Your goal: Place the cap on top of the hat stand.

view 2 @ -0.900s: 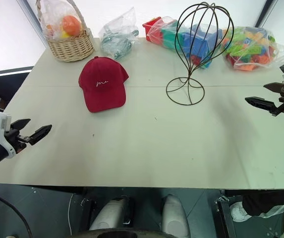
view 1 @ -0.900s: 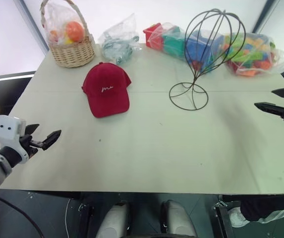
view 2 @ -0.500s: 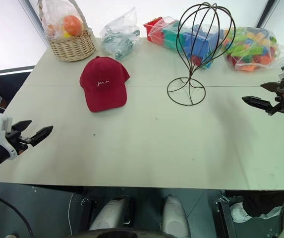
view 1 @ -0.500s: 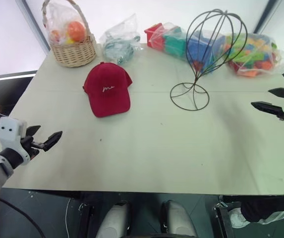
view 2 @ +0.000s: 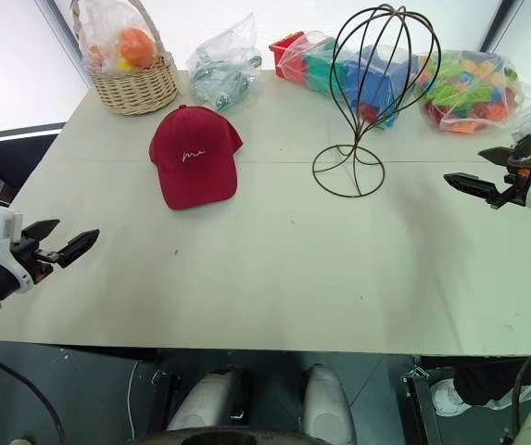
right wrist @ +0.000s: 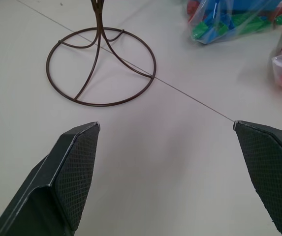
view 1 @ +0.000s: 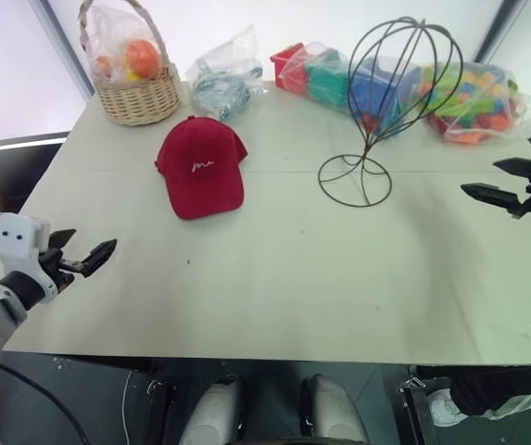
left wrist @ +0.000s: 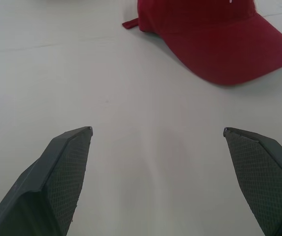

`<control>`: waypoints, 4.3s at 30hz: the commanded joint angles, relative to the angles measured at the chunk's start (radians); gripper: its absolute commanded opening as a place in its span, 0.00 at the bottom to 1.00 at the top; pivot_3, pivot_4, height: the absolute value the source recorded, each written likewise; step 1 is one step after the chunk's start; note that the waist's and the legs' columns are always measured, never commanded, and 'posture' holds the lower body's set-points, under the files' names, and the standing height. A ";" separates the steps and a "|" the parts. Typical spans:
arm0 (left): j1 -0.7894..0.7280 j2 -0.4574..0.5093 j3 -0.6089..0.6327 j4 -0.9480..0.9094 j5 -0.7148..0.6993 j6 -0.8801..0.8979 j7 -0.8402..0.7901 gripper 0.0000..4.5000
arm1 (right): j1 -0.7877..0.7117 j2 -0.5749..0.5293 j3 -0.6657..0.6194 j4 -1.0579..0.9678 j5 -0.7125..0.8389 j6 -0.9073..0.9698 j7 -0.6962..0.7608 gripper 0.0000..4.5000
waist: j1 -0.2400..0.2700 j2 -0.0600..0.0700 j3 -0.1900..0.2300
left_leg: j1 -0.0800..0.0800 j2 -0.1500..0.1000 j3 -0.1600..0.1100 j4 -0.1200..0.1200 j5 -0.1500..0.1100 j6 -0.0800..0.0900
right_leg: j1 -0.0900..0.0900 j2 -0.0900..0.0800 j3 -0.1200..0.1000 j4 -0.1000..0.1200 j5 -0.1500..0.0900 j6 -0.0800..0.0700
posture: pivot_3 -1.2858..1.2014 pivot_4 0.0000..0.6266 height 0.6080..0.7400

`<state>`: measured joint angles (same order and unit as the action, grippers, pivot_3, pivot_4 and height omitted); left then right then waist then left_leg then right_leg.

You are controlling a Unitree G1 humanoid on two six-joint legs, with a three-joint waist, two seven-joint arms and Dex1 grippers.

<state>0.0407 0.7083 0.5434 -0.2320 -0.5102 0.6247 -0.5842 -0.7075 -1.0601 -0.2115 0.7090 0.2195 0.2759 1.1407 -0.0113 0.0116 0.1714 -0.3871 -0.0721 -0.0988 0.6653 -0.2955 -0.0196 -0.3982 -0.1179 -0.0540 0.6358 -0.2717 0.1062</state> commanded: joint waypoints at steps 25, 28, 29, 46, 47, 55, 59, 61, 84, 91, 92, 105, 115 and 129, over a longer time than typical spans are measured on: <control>-0.056 0.042 -0.056 0.027 0.044 -0.032 -0.030 0.99 | 0.049 -0.084 -0.168 -0.719 0.465 0.740 0.076 0.99 | 0.009 0.001 0.001 | -0.001 0.000 -0.001 0.001 0.000 0.001 | -0.001 -0.001 0.000 0.000 0.000 0.000 | 0.52 0.24 1.00; -0.077 0.063 -0.109 0.032 0.113 -0.104 -0.034 0.99 | 0.034 -0.058 -0.225 -0.797 0.550 0.819 0.011 0.99 | 0.020 0.001 0.001 | -0.002 0.000 -0.001 0.001 0.000 0.000 | -0.001 0.000 0.000 0.000 0.000 0.000 | 0.52 0.24 1.00; -0.078 0.080 -0.138 0.037 0.161 -0.162 -0.040 0.99 | 0.025 -0.052 -0.237 -0.814 0.570 0.831 -0.006 0.99 | 0.022 0.001 0.001 | -0.002 0.000 -0.001 0.000 0.000 0.000 | -0.001 0.000 0.000 0.000 0.000 0.000 | 0.52 0.24 1.00; -0.171 0.117 -0.459 0.130 0.746 -0.883 0.123 0.99 | 0.002 -0.052 -0.243 -0.785 0.602 0.727 -0.088 0.99 | 0.024 0.001 0.001 | -0.004 0.001 0.010 0.000 -0.001 0.001 | -0.011 -0.001 0.005 0.008 0.000 0.000 | 0.52 0.24 1.00; -0.170 0.113 -0.468 0.140 0.763 -0.893 0.133 0.99 | 0.002 -0.052 -0.242 -0.781 0.602 0.723 -0.089 0.99 | 0.024 0.001 0.001 | -0.004 0.001 0.010 0.000 -0.001 0.002 | -0.012 -0.001 0.006 0.009 0.000 0.000 | 0.52 0.24 1.00; -0.227 0.047 -0.549 0.301 0.831 -0.981 0.198 0.99 | -0.004 -0.051 -0.227 -0.768 0.604 0.705 -0.091 0.99 | 0.024 0.001 0.001 | -0.003 0.000 0.013 0.001 -0.003 0.006 | -0.013 0.000 0.009 0.012 0.000 0.000 | 0.52 0.24 1.00; -0.328 0.013 -0.617 0.485 0.884 -1.090 0.245 0.99 | -0.011 -0.047 -0.202 -0.741 0.586 0.678 -0.088 0.99 | 0.027 0.000 0.001 | -0.003 0.000 0.013 0.002 -0.003 0.006 | -0.012 0.000 0.008 0.013 0.001 0.001 | 0.52 0.24 1.00; -0.381 0.005 -0.642 0.575 0.907 -1.131 0.267 0.99 | -0.015 -0.048 -0.194 -0.735 0.585 0.671 -0.090 0.99 | 0.025 0.000 0.001 | -0.003 0.000 0.013 0.002 -0.002 0.005 | -0.013 0.000 0.008 0.013 0.001 0.002 | 0.52 0.24 1.00; -0.672 -0.115 -0.816 1.005 1.025 -1.324 0.371 0.82 | -0.004 -0.040 -0.183 -0.753 0.590 0.644 -0.120 1.00 | 0.047 0.000 0.001 | -0.003 -0.003 0.015 0.003 0.001 0.006 | -0.012 -0.001 0.009 0.013 0.004 0.007 | 0.52 0.24 1.00; -0.682 -0.127 -0.826 1.019 1.030 -1.329 0.386 0.02 | -0.009 -0.044 -0.187 -0.755 0.594 0.646 -0.124 1.00 | 0.053 0.000 0.000 | -0.003 -0.003 0.015 0.004 0.001 0.006 | -0.012 -0.001 0.010 0.014 0.004 0.007 | 0.52 0.24 1.00; -0.682 -0.127 -0.826 1.019 1.031 -1.329 0.388 0.01 | -0.009 -0.044 -0.189 -0.756 0.595 0.646 -0.125 1.00 | 0.053 0.000 0.000 | -0.003 -0.003 0.015 0.004 0.001 0.006 | -0.012 -0.001 0.011 0.014 0.004 0.007 | 0.52 0.24 1.00; -0.692 -0.118 -0.800 0.975 1.052 -1.315 0.503 0.01 | -0.006 -0.037 -0.191 -0.753 0.594 0.641 -0.141 1.00 | 0.050 0.000 0.001 | -0.003 -0.003 0.015 0.004 0.001 0.007 | -0.013 -0.001 0.011 0.014 0.004 0.007 | 0.52 0.24 1.00; -0.594 -0.045 -0.639 0.594 1.033 -1.255 0.619 0.01 | 0.002 -0.028 -0.192 -0.746 0.591 0.631 -0.152 1.00 | 0.049 -0.001 0.001 | -0.005 -0.003 0.017 0.003 0.001 0.006 | -0.016 0.000 0.013 0.013 0.004 0.007 | 0.52 0.24 1.00; -0.768 -0.072 -0.603 0.398 1.057 -1.148 0.624 0.01 | -0.015 -0.062 -0.181 -0.623 0.526 0.548 -0.118 1.00 | 0.052 -0.001 0.001 | -0.005 -0.003 0.018 0.004 0.001 0.006 | -0.015 0.000 0.014 0.013 0.004 0.007 | 0.52 0.24 1.00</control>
<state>-0.6728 0.6406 -0.0646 0.2129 0.5585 -0.5257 0.0415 -0.6949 -1.0857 -0.3627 0.0547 0.7640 0.8624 1.0076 0.0411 0.0102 0.1727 -0.3919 -0.0750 -0.0812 0.6692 -0.2943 -0.0132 -0.4132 -0.1181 -0.0404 0.6491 -0.2674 0.1136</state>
